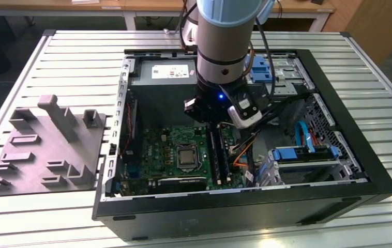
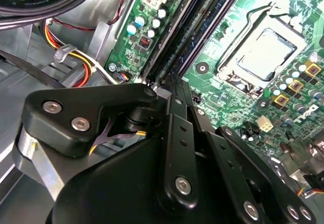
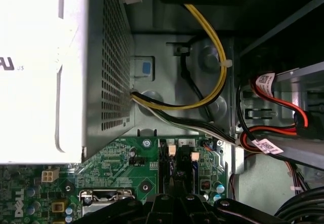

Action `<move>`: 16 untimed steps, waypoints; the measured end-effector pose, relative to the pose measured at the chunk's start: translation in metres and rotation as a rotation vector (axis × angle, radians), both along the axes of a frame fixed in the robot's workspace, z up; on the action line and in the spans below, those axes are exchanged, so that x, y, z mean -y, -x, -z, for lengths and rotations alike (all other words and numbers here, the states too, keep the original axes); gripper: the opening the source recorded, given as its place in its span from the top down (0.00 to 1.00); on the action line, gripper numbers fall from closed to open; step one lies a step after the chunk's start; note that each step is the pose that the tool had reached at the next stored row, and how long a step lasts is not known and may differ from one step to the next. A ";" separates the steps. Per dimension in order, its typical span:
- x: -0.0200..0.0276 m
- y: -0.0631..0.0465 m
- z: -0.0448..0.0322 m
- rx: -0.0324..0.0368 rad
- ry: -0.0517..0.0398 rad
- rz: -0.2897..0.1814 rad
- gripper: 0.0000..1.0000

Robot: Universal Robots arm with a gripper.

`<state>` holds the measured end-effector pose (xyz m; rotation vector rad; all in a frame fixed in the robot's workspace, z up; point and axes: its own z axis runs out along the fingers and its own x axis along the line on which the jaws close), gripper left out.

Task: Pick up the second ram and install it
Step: 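Press down the second ram until it locks into place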

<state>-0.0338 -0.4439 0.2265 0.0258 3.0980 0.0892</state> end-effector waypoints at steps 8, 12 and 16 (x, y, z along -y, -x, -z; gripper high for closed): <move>-0.0004 0.000 0.0038 0.0000 -0.0001 0.000 0.90; -0.0004 0.000 0.0045 -0.0001 0.0001 0.000 0.90; -0.0003 0.000 0.0063 -0.0002 0.0006 0.000 0.90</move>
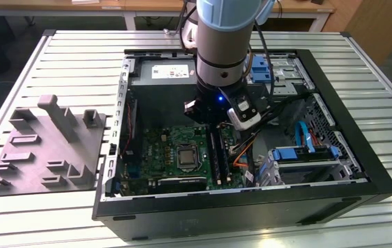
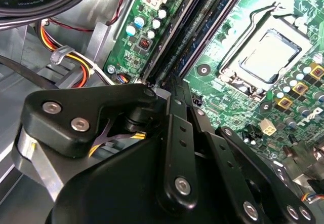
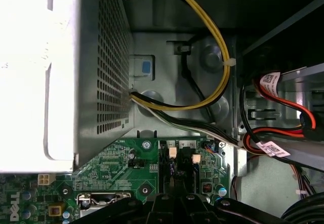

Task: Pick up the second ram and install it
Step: 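Press down the second ram until it locks into place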

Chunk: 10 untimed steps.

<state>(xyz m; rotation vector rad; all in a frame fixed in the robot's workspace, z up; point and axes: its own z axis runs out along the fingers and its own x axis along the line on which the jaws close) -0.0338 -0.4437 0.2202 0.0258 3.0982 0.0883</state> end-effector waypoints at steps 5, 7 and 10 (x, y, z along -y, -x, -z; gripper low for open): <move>-0.0001 0.000 0.0006 0.0001 -0.0004 0.000 0.90; -0.0001 0.000 0.0018 0.0002 -0.0004 0.000 0.90; 0.0000 0.000 0.0019 0.0002 -0.0002 0.000 0.90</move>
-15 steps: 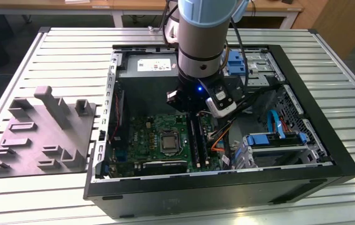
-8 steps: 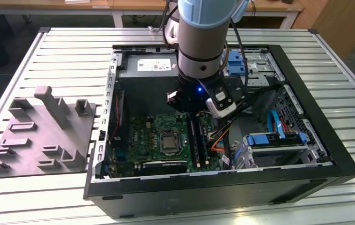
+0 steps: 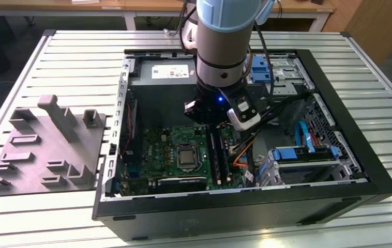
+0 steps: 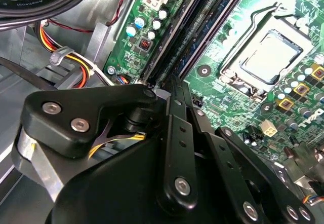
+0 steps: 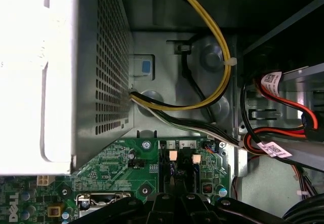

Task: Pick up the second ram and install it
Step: 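Press down the second ram until it locks into place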

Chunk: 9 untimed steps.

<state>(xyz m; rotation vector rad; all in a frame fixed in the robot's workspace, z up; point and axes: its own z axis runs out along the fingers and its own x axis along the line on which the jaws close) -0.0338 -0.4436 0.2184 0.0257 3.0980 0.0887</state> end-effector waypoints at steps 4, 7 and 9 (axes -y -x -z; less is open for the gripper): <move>0.0000 0.000 0.0017 0.0003 0.0001 0.000 0.90; 0.0000 0.000 0.0019 0.0003 0.0002 0.000 0.90; 0.0000 0.000 0.0021 0.0005 0.0000 0.000 0.90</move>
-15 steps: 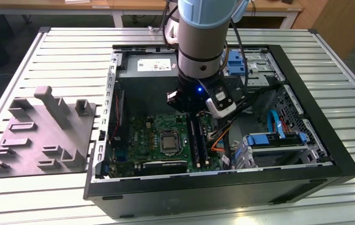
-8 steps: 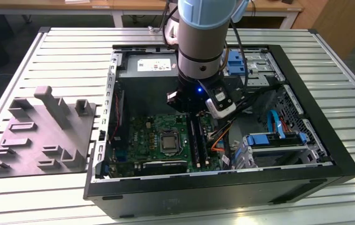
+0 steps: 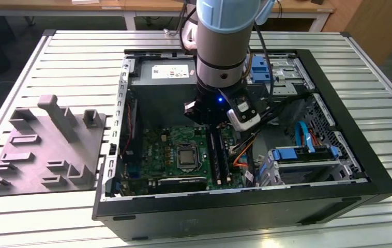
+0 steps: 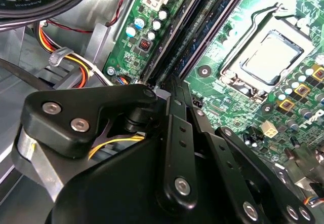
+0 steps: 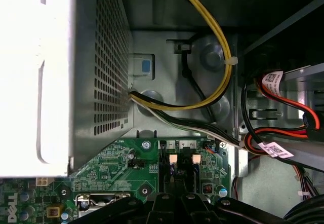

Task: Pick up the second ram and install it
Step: 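Press down the second ram until it locks into place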

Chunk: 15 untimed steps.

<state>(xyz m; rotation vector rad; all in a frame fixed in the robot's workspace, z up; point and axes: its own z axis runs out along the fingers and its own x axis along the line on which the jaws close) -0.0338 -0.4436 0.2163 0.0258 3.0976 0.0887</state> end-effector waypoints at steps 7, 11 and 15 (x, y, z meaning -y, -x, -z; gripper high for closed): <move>0.0000 0.000 0.0002 0.0000 -0.0001 0.000 0.90; -0.0002 0.000 -0.0057 0.0005 -0.0015 0.000 0.90; 0.0000 0.000 -0.0138 0.0000 -0.0002 0.000 0.90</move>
